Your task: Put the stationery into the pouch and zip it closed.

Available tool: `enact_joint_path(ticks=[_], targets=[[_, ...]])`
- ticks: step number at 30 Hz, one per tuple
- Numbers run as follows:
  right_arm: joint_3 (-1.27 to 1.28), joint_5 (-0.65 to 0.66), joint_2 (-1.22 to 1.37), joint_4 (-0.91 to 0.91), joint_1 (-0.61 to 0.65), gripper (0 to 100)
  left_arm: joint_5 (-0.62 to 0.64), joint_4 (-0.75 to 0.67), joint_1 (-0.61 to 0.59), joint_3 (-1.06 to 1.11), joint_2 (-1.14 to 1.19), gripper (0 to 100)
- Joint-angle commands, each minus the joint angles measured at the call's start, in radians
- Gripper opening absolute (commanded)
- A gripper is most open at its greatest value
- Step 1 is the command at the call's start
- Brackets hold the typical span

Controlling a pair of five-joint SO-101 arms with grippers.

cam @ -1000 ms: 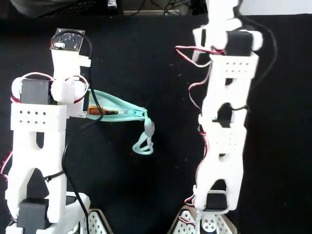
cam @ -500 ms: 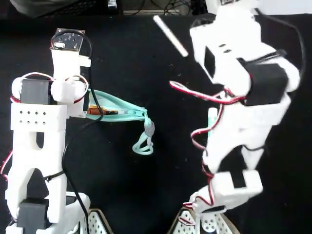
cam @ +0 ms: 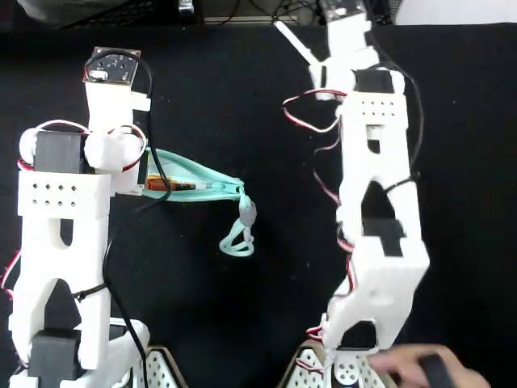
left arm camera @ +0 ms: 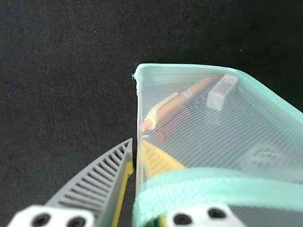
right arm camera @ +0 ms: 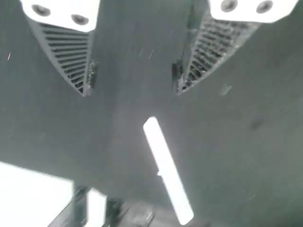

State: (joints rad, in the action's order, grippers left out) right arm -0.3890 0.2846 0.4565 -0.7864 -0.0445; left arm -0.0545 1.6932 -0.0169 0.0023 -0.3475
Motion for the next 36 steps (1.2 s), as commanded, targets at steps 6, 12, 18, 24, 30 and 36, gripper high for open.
enact_joint_path(ticks=[6,12,18,24,30,36], targets=[[-0.205,0.017,0.34,0.315,0.0,26.9,-0.002,-0.006,-0.007,0.004,0.003,3],[-0.535,0.017,0.621,0.308,-0.02,26.9,0.002,-0.006,-0.004,0.004,-0.002,3],[-0.874,0.017,0.802,0.129,-0.018,26.9,0.003,-0.006,-0.001,0.004,-0.002,3],[-1.11,0.086,0.938,0.0,-0.002,26.6,0.003,-0.005,-0.001,0.004,-0.003,3],[-1.162,0.241,0.98,-0.129,0.018,26.4,0.003,0.015,-0.001,-0.001,-0.003,3],[-1.098,0.387,0.975,-0.187,0.031,10.1,0.003,0.015,-0.001,0.002,-0.003,3]])
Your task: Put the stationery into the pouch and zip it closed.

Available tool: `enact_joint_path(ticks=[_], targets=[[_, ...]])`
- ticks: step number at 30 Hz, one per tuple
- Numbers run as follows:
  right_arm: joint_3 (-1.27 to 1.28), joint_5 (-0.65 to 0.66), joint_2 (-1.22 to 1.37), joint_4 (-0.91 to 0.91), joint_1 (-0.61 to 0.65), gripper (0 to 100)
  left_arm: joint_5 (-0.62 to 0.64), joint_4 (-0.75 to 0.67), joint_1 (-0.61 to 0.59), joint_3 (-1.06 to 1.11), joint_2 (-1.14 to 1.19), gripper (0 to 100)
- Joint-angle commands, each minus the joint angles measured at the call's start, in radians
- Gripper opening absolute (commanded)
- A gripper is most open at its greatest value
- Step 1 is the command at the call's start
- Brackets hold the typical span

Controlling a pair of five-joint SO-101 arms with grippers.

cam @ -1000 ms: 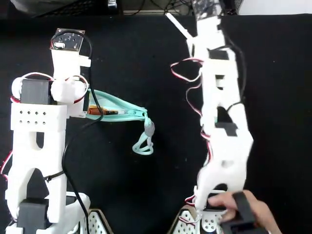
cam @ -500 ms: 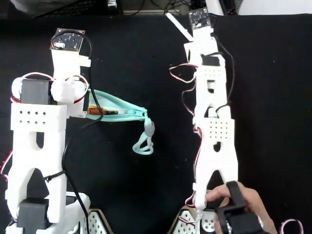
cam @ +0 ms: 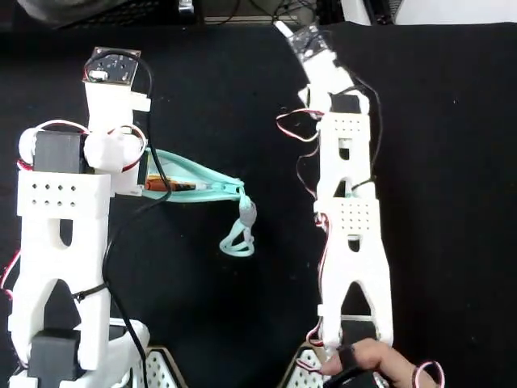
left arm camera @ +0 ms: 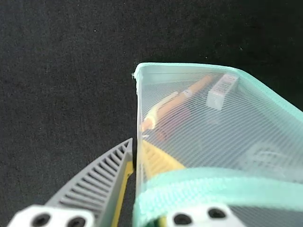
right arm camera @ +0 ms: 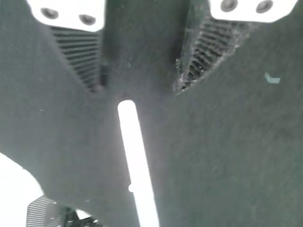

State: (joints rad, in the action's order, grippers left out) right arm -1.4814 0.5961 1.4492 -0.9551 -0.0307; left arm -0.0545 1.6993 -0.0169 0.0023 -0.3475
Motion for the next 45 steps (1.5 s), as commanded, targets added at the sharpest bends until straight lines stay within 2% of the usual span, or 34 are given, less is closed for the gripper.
enact_joint_path(ticks=[1,3,9,11,19,21,27,39,45], targets=[[-0.005,0.103,-0.018,-0.026,0.018,5.7,0.003,0.009,-0.001,0.002,-0.003,3],[-0.007,0.118,-0.019,-0.04,0.017,1.1,0.003,0.009,-0.001,0.002,-0.003,3],[-0.191,-0.005,-0.031,-0.104,-0.029,1.7,0.003,0.009,-0.007,0.002,-0.003,3],[-0.193,-0.048,-0.047,-0.064,-0.049,3.6,0.003,0.009,-0.007,0.002,-0.003,3],[-0.134,-0.064,-0.028,0.012,-0.12,32.4,0.003,0.008,-0.004,0.002,-0.003,3],[-0.134,-0.051,-0.015,0.012,-0.106,31.5,0.003,0.008,-0.002,0.002,-0.003,3],[-0.133,0.098,0.012,0.014,-0.038,27.9,0.003,0.008,-0.008,0.002,-0.003,3],[-0.182,0.098,0.065,0.025,-0.034,22.3,0.003,0.008,-0.008,0.002,-0.003,3],[-0.183,0.1,0.077,0.137,-0.034,22.2,0.003,0.009,-0.008,0.002,-0.003,3]])
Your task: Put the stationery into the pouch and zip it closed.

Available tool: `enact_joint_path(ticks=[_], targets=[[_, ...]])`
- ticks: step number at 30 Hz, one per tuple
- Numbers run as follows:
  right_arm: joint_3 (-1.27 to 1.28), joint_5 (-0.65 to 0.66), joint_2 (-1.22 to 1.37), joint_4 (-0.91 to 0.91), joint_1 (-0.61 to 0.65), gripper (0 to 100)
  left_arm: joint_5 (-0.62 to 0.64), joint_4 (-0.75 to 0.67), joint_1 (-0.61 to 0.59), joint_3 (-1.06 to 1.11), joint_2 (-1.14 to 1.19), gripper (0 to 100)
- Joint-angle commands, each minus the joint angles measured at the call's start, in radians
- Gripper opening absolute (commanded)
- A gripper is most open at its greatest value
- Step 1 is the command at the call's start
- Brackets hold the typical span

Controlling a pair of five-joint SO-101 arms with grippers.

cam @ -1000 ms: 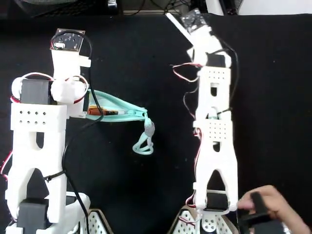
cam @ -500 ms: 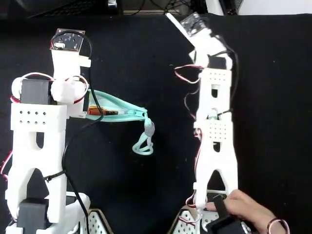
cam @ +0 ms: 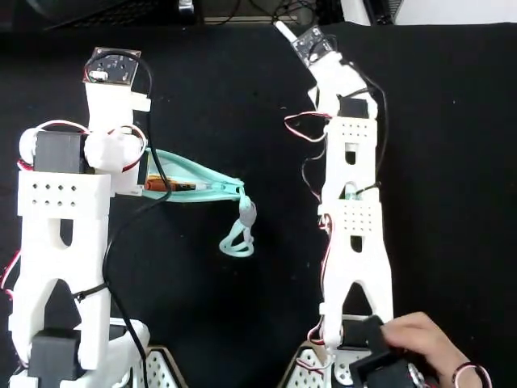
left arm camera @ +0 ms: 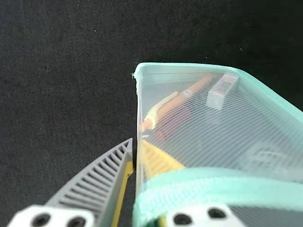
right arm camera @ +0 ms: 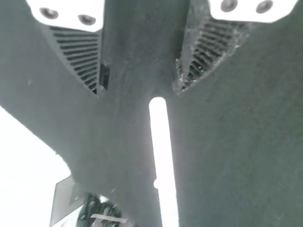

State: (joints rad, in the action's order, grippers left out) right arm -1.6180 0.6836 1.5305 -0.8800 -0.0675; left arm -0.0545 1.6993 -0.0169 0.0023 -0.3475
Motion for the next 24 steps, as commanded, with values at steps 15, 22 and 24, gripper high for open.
enact_joint_path(ticks=[15,22,24], targets=[[-0.024,0.351,0.054,-0.152,0.031,22.2,0.005,0.009,-0.01,0.004,-0.003,3],[-0.059,0.348,0.044,-0.176,0.035,22.1,0.005,0.009,-0.01,0.004,-0.003,3],[-0.054,0.307,0.018,-0.203,0.035,22.1,0.005,0.009,-0.01,0.004,-0.003,3]])
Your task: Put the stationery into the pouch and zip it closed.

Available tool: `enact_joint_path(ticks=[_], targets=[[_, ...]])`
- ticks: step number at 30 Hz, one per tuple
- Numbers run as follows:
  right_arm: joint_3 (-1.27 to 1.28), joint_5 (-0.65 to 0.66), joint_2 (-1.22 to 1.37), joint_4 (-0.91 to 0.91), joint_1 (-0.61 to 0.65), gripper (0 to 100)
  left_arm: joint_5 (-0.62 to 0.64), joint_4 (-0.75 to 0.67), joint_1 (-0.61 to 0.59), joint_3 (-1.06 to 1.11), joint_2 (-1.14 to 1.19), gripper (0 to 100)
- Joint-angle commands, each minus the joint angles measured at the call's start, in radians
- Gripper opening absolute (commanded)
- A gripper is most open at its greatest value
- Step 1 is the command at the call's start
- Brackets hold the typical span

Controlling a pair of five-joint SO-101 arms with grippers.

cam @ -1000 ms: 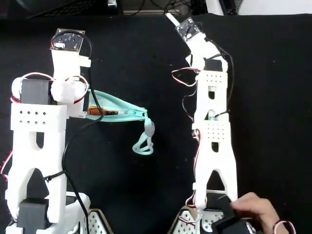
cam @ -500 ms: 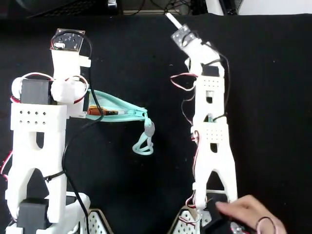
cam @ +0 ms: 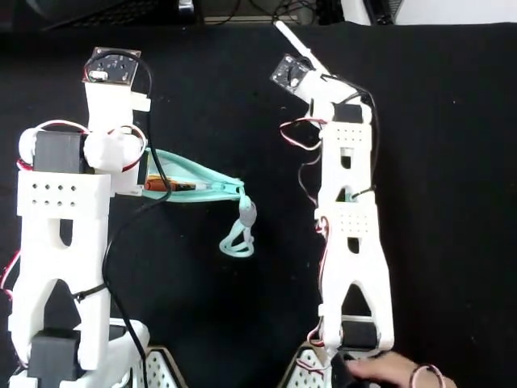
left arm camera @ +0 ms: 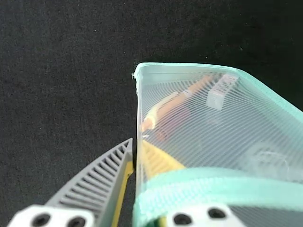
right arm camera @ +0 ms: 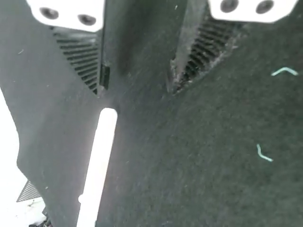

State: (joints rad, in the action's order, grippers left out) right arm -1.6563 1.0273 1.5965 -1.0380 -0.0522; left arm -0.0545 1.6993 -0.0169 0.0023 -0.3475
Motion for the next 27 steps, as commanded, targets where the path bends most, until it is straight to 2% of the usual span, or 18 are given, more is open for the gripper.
enact_joint_path(ticks=[1,7,11,14,18,27], targets=[[-0.016,-0.064,-0.065,-0.074,0.02,22.1,0.005,0.009,-0.01,0.002,-0.003,3],[-0.013,-0.1,-0.203,-0.347,0.034,22.1,0.005,0.005,-0.01,0.002,-0.003,3],[-0.012,-0.101,-0.263,-0.381,0.04,22.2,0.005,0.003,-0.008,0.002,-0.003,3],[-0.012,-0.149,-0.263,-0.259,0.031,22.5,0.005,0.006,-0.008,0.002,-0.003,3],[-0.01,-0.252,-0.225,-0.002,-0.028,22.3,0.005,0.008,-0.008,0.002,-0.003,3],[-0.013,-0.229,-0.007,0.546,-0.066,22.2,0.005,0.008,-0.008,0.002,-0.003,3]])
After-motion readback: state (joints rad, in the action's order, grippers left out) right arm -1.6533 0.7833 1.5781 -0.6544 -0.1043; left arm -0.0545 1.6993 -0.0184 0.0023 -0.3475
